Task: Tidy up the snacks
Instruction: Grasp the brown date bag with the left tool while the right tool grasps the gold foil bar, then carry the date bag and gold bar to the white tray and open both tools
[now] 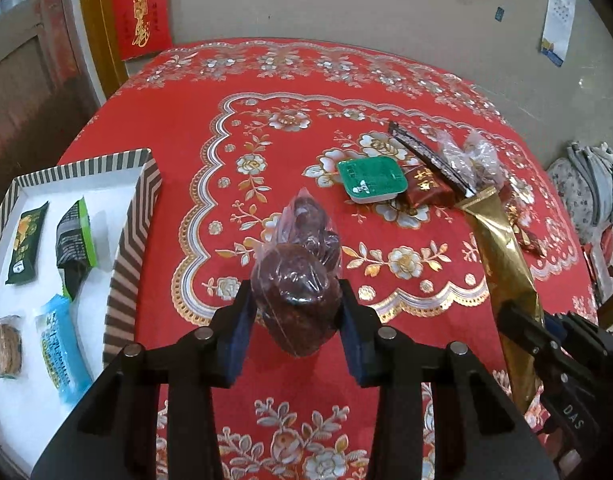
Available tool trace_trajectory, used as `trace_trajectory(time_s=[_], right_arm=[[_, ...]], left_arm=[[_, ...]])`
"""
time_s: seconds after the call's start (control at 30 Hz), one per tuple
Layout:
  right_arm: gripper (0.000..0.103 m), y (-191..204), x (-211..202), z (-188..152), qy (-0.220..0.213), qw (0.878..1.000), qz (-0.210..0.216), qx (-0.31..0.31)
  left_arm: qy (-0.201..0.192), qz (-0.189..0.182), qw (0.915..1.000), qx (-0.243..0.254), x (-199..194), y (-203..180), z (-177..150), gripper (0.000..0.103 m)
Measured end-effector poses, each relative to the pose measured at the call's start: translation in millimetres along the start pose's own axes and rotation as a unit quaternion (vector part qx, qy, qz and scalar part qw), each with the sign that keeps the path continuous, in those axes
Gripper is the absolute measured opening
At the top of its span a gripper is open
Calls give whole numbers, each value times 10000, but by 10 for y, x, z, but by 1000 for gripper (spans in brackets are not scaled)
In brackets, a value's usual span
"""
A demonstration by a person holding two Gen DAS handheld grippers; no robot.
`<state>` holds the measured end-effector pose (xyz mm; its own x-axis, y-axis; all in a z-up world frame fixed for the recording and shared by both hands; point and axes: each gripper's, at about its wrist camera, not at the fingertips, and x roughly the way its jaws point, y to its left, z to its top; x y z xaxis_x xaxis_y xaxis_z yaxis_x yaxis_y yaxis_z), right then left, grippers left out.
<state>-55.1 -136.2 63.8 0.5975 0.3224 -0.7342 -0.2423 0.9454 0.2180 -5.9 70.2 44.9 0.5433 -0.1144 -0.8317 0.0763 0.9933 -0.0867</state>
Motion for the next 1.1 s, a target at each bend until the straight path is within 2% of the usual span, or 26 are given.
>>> trace_trajectory(time_s=[0.67,1.1], right_arm=[[19,302,-80,121,-149,9997,-181,83],[19,846,68,259,-73,9996,-25,-278]], left_arm=[[-432,120,9989,132,-372,73,-171,37],[-596,252,9978,-115,-545,445,-210,37]])
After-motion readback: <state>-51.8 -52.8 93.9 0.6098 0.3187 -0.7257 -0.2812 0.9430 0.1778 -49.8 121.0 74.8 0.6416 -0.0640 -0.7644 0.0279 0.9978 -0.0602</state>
